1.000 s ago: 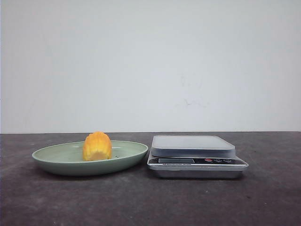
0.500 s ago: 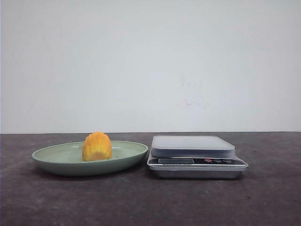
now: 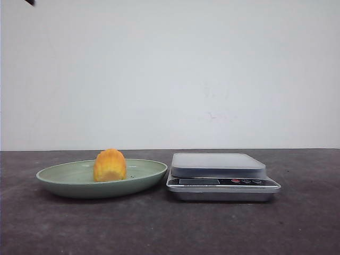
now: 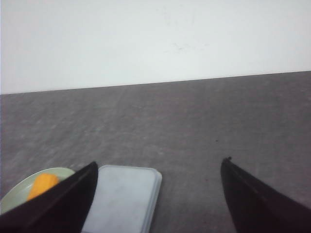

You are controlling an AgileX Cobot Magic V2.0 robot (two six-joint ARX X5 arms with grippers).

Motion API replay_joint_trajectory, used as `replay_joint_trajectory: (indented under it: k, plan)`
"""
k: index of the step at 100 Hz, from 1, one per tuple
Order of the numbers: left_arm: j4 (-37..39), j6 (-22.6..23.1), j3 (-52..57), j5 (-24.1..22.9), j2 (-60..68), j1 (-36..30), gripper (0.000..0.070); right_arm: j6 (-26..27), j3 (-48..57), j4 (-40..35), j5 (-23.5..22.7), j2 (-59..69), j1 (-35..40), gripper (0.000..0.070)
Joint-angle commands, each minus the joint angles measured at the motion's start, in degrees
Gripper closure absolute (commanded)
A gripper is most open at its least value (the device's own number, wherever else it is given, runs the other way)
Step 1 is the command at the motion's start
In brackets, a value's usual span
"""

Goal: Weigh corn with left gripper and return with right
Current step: 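Lower the left gripper onto the yellow corn cob and close it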

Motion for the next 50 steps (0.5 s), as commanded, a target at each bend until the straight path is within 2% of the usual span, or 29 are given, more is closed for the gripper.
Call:
replay_joint_trajectory:
  k: [1, 11, 28, 50]
  plan:
    - [1.51, 0.55, 1.22, -2.49, 2.67, -3.04, 0.0242, -0.98, 2.12, -0.31, -0.17, 1.16, 0.59, 0.0189]
    - [3.98, 0.5, 1.22, -6.8, 8.28, -8.39, 0.0271, -1.09, 3.82, -0.7, -0.02, 2.69, 1.36, 0.019]
    - [9.09, 1.2, 1.25, -12.94, 19.39, -14.88, 0.027, -1.05, 4.42, -1.2, -0.02, 3.74, 2.16, 0.019]
    - [14.53, -1.68, 1.25, -13.6, 31.54, -17.75, 0.0269, -1.9, 4.42, -3.34, 0.04, 4.07, 2.16, 0.019]
